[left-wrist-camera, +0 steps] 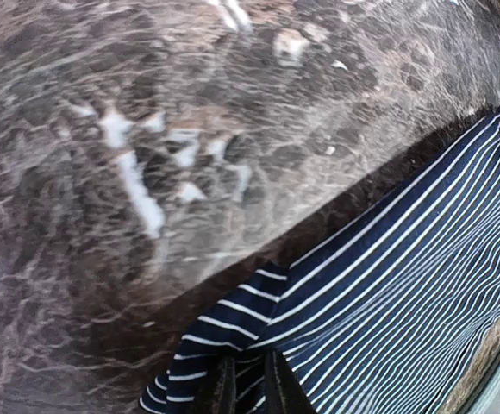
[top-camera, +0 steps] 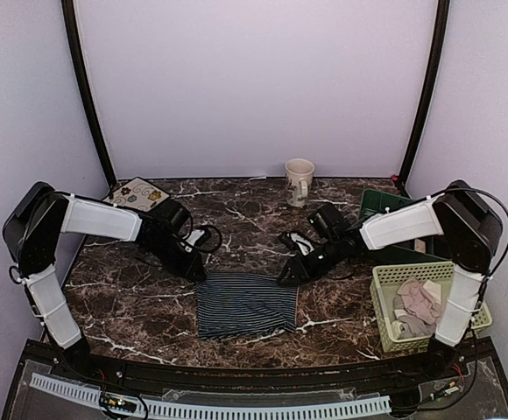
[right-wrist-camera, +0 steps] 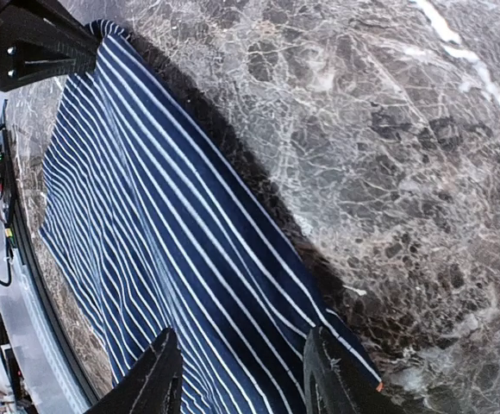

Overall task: Roll the underwear
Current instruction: Smooth out the underwear at the center of the board.

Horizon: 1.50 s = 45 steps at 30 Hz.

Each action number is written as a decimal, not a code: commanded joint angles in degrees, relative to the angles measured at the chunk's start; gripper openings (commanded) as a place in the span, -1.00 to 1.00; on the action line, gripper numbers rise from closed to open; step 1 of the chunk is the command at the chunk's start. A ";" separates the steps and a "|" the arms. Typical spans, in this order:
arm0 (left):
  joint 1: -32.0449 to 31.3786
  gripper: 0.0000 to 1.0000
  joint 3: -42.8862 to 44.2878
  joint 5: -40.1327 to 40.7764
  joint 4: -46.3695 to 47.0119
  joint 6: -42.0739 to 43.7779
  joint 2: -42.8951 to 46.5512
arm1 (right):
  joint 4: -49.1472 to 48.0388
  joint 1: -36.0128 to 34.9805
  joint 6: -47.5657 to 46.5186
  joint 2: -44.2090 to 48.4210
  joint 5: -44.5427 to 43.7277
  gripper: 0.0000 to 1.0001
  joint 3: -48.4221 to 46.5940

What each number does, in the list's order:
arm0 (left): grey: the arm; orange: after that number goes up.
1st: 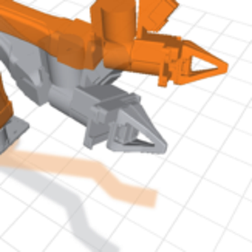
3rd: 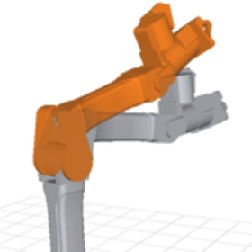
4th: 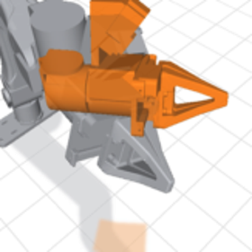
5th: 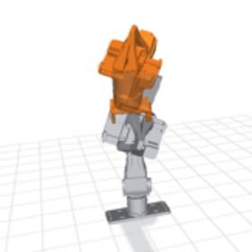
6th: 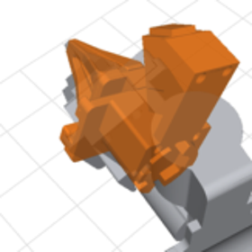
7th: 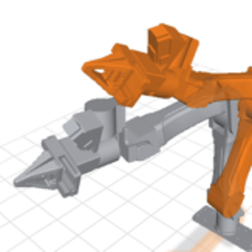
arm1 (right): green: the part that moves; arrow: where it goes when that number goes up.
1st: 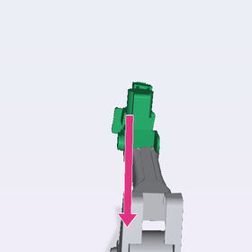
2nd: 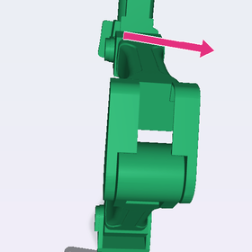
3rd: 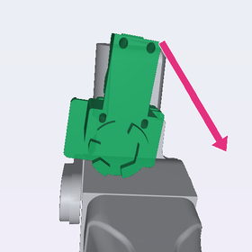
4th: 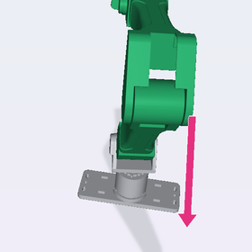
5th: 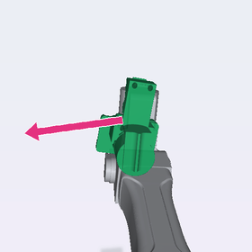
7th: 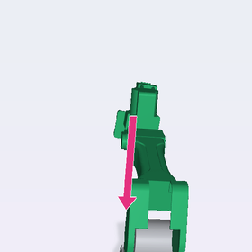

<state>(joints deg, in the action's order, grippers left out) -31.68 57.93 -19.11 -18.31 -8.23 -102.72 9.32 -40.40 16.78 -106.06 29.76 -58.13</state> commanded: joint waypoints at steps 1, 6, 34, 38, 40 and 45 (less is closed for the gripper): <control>3.74 -0.69 -1.12 6.52 -6.12 0.24 -2.58 | 1.80 0.70 0.88 -0.63 2.12 -0.07 3.09; 4.55 -0.70 6.39 10.38 -10.12 6.24 -7.01 | 2.79 0.14 1.33 1.34 1.95 -0.06 1.51; -4.88 -0.36 -10.59 -7.50 -6.15 -0.44 12.96 | 8.38 -15.48 -2.85 -4.88 -2.36 -0.48 -4.15; -4.80 -0.41 -11.71 -5.35 -8.88 -0.23 11.83 | 11.07 -15.69 -7.00 -3.62 -5.47 -0.48 -2.83; -4.49 -0.41 -12.07 -5.08 -9.49 0.45 12.66 | 11.91 -16.11 -9.20 -1.44 -7.44 -0.39 -3.29; -3.91 -0.07 -9.04 -4.90 -8.98 8.19 18.90 | 9.85 -17.14 -13.50 7.96 -14.54 0.03 -3.43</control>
<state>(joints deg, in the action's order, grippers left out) -36.16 46.59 -24.75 -25.93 -6.20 -89.82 18.57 -56.71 8.32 -105.34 22.83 -62.30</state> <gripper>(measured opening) 0.411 0.452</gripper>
